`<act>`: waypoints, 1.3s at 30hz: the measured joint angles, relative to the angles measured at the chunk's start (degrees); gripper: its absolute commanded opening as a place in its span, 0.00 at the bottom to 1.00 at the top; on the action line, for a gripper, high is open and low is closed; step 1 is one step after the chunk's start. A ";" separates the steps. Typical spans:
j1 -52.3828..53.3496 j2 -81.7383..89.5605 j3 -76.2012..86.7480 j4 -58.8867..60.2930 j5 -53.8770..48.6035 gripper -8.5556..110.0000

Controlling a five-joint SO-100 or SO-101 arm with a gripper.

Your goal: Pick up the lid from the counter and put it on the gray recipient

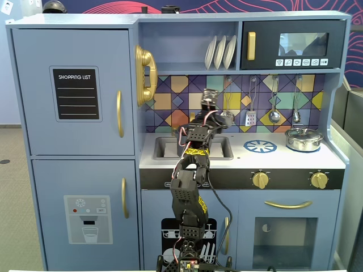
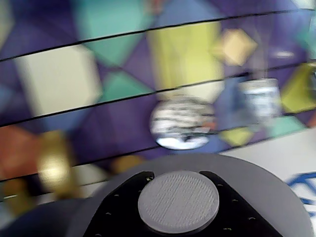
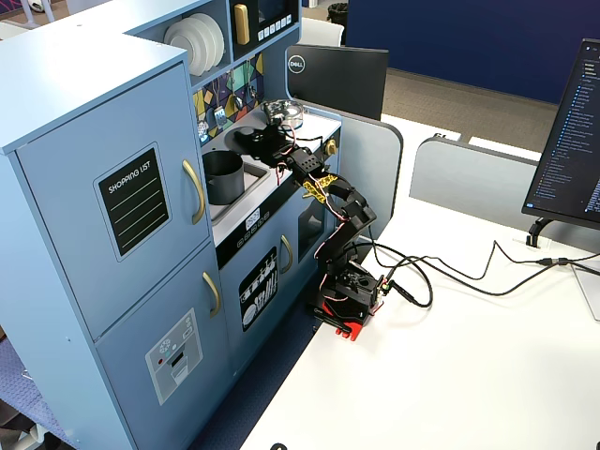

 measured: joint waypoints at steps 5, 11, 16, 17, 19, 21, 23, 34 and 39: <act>-4.83 0.18 0.79 0.00 -1.23 0.07; -9.05 0.18 1.41 -0.18 -1.93 0.07; -10.37 -1.05 1.41 -1.67 -2.11 0.07; -10.81 -1.58 1.41 -1.93 -2.11 0.07; -11.16 -2.55 1.41 -2.55 -2.11 0.07; -11.25 -3.43 1.41 -3.25 -2.11 0.07; -10.99 -4.22 1.41 -3.87 -2.11 0.07; -10.55 -7.03 1.41 -5.54 -1.49 0.07; -10.55 -7.03 1.41 -5.54 -1.41 0.07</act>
